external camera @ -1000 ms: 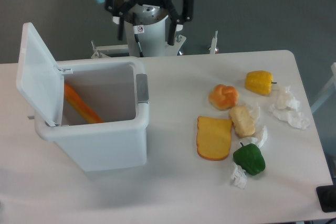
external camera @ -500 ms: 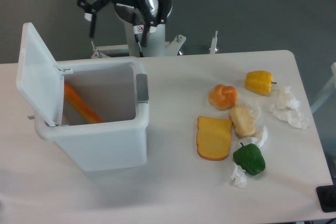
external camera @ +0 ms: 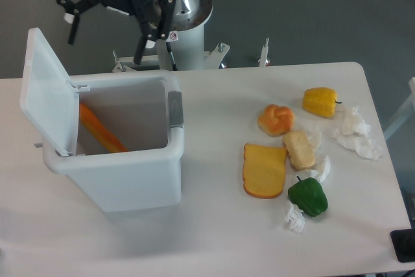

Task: Close the trash can
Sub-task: 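Move the open gripper over toward the raised trash can lid, then lower the gripper behind the raised lid's top edge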

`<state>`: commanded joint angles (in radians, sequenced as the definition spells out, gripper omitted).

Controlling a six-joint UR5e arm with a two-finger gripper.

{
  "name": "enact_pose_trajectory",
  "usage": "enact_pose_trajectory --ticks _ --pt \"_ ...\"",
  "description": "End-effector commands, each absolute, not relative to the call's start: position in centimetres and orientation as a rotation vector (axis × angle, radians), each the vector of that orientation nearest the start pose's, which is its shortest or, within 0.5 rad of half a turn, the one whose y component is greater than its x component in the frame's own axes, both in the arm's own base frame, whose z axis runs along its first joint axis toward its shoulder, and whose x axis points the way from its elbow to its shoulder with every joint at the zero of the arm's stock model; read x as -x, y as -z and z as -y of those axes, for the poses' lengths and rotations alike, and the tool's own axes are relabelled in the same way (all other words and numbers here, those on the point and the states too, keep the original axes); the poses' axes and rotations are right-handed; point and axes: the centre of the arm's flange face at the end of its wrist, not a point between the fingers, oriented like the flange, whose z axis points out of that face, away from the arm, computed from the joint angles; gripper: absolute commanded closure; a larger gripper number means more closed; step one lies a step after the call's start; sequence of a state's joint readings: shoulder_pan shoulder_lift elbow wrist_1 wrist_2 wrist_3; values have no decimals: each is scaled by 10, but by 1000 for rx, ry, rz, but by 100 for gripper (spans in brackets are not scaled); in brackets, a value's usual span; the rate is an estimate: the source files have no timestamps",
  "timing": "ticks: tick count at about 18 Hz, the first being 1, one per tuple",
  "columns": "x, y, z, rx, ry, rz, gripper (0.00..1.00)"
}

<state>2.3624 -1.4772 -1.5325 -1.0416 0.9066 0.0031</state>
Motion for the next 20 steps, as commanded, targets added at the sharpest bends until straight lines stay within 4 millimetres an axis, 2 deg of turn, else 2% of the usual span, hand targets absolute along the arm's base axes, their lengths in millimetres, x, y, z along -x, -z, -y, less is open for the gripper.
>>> enact_pose_trajectory --ticks 8,20 --pt "180 -627 -492 2221 460 559 0" --pt "164 -624 -499 2237 478 520 0"
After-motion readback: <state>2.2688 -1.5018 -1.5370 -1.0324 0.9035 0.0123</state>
